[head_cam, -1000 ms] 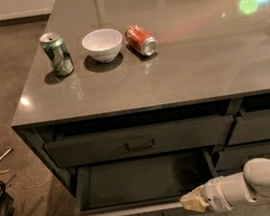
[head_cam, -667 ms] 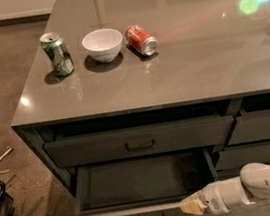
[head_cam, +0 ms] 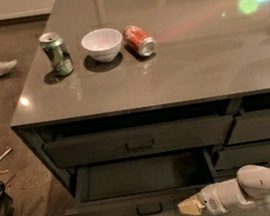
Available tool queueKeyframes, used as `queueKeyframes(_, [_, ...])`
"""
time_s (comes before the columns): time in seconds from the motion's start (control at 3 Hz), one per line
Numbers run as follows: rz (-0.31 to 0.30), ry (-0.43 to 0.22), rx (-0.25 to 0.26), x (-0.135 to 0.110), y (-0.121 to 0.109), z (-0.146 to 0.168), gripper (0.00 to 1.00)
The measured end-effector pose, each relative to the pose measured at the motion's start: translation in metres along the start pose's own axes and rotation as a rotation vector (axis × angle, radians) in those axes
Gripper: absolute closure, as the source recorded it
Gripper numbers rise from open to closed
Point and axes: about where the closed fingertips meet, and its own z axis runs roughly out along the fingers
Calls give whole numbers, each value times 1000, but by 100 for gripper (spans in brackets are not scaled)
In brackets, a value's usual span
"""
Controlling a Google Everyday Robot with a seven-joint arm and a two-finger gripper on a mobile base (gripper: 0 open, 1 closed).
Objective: Close middle drawer
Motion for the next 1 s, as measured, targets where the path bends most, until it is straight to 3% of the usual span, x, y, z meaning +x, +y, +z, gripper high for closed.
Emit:
queueKeyframes(0.33, [46,9,-12,5,-22,29,100])
queueKeyframes(1.0, [28,-9,6,-11,-26,32,100])
